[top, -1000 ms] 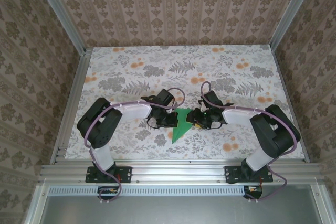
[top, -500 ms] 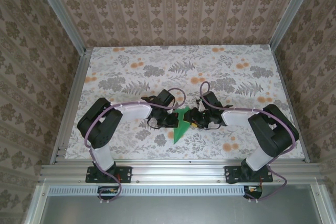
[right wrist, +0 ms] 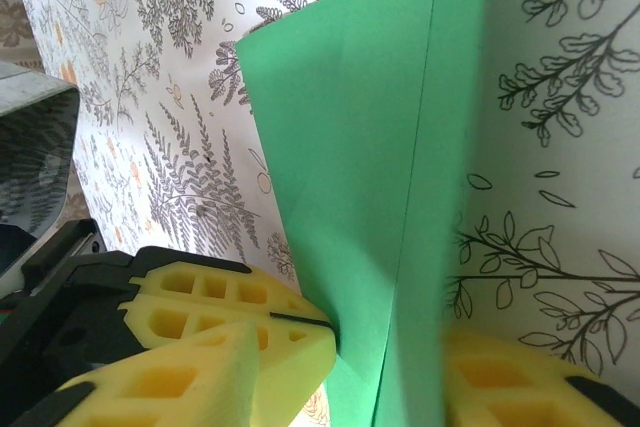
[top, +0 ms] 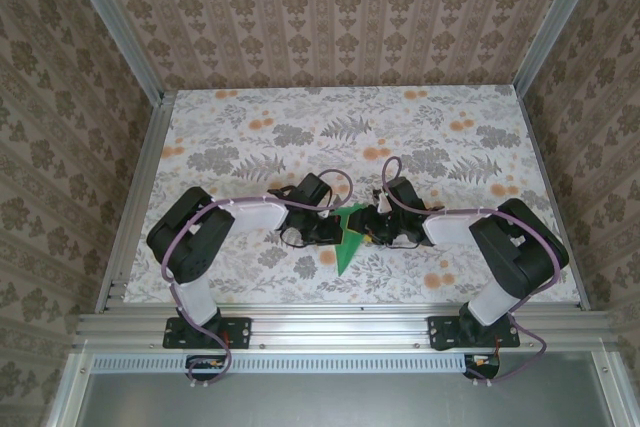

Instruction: Fold a paper plane with a square sheet of paper (pick it up from the middle)

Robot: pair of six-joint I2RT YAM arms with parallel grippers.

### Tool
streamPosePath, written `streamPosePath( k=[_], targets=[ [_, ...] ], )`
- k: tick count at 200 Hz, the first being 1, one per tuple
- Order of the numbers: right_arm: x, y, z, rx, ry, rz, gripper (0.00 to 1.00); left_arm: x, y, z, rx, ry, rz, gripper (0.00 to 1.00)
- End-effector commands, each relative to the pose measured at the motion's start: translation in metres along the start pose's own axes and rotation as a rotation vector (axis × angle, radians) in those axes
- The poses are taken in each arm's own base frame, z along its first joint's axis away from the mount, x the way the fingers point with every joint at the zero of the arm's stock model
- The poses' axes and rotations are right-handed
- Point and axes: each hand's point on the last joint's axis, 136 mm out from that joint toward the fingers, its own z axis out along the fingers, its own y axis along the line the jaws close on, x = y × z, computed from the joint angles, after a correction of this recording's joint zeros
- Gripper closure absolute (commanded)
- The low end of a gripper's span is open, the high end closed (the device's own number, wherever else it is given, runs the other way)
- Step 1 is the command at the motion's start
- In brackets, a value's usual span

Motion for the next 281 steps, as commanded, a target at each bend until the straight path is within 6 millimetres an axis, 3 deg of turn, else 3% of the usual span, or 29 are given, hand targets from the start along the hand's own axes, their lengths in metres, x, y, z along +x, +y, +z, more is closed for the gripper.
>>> streamPosePath(
  k=[1, 105, 143, 174, 220, 230, 281],
  targets=[
    [0.003, 0.002, 0.004, -0.022, 0.004, -0.004, 0.64, 0.007, -0.001, 0.001, 0.026, 0.008, -0.036, 0.96],
    [0.003, -0.005, 0.010, 0.025, 0.015, -0.021, 0.83, 0.000, -0.014, -0.011, 0.100, -0.049, -0.050, 0.96],
    [0.000, -0.002, 0.003, 0.060, 0.011, -0.052, 0.94, -0.003, -0.019, -0.028, 0.124, -0.096, -0.039, 0.93],
    [-0.002, 0.004, -0.012, 0.104, -0.006, -0.089, 0.95, -0.008, -0.025, -0.051, 0.127, -0.167, -0.018, 0.89],
    [-0.014, -0.001, -0.070, 0.375, -0.073, -0.233, 0.94, -0.013, -0.011, -0.086, 0.000, -0.288, -0.021, 0.87],
    [-0.021, 0.004, -0.093, 0.440, -0.122, -0.284, 0.94, -0.014, -0.006, -0.094, -0.029, -0.315, -0.028, 0.87],
    [-0.051, -0.018, -0.191, 0.973, -0.241, -0.437, 0.94, -0.012, 0.020, -0.121, -0.103, -0.422, -0.098, 0.86]
  ],
)
